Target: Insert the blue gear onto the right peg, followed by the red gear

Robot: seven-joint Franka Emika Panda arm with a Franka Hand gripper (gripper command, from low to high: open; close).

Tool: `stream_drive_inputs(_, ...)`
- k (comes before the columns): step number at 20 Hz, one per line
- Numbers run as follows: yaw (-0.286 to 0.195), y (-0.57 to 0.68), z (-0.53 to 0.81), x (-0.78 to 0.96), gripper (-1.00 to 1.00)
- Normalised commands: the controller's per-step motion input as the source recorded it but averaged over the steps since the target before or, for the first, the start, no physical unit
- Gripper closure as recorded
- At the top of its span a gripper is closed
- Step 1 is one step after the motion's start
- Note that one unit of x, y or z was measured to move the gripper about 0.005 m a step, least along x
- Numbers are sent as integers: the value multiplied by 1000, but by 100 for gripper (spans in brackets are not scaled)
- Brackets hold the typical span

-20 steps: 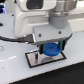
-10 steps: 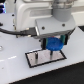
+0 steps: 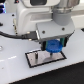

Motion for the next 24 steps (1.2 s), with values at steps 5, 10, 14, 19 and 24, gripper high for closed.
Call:
stream_drive_inputs(5, 0, 136, -251, 158, 100)
stream_drive_inputs(10, 0, 130, -170, 127, -100)
stream_drive_inputs(14, 0, 141, -13, 74, -100)
stream_drive_inputs(19, 0, 123, 430, 128, -100)
stream_drive_inputs(24, 0, 3, 61, 14, -100)
